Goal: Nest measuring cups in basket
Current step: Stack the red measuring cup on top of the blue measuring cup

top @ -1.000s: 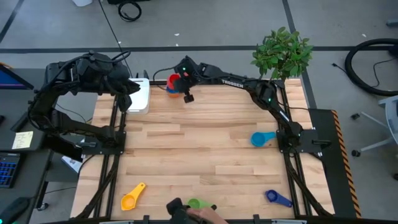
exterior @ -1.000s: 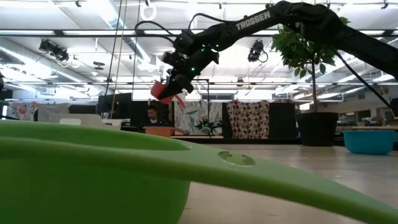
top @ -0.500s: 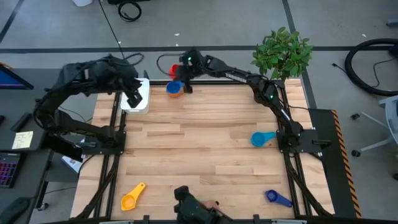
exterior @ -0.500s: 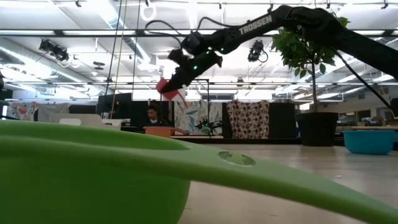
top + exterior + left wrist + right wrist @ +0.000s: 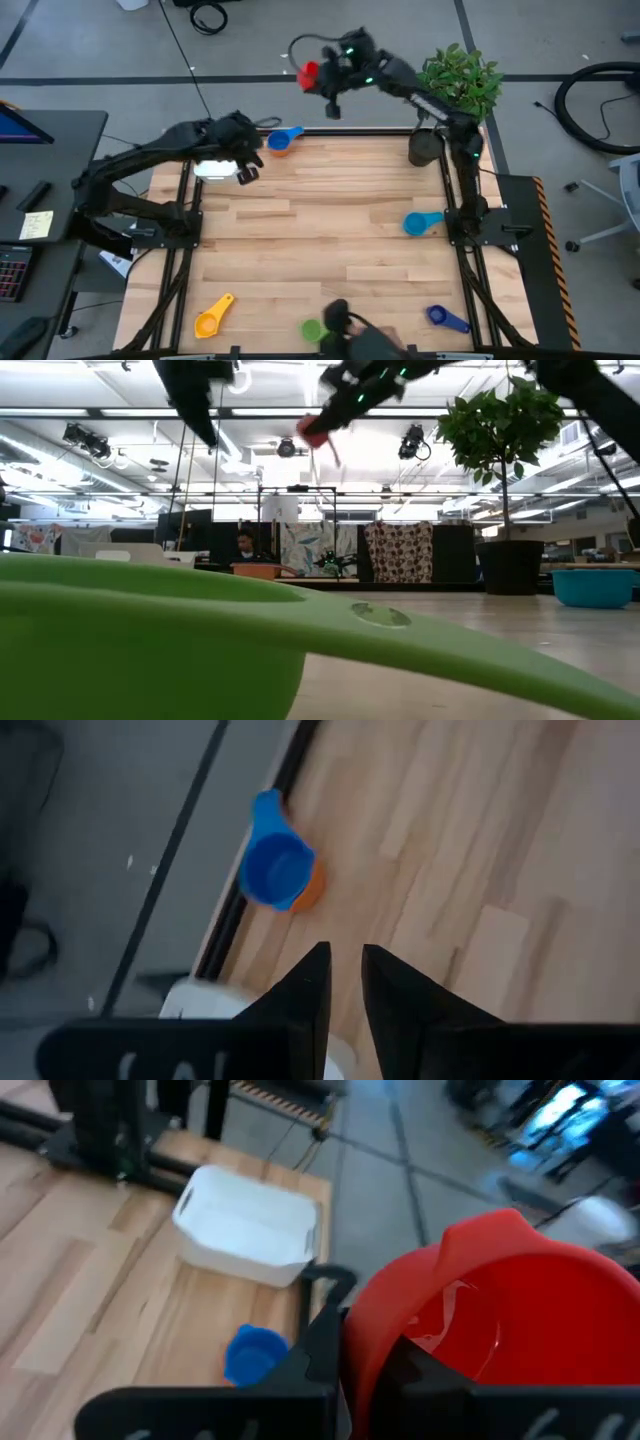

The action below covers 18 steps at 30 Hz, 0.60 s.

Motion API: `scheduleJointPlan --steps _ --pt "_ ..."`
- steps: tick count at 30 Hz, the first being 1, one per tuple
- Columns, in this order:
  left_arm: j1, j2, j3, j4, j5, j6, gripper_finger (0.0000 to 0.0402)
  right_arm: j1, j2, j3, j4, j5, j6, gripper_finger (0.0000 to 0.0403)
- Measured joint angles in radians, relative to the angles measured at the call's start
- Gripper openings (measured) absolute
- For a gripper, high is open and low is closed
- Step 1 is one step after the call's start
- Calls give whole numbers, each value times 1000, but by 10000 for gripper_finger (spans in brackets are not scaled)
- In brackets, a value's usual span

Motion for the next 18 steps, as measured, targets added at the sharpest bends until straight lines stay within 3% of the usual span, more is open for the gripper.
scheduleJointPlan --steps 8,12,18 --pt "63 35 -249 391 6 195 66 -48 -208 0 -104 1 -19 21" --pt "101 71 -279 459 24 208 59 -76 -275 0 -136 8 -21 21" --pt "152 139 -282 476 135 236 8 -110 -306 0 -191 37 -20 21"
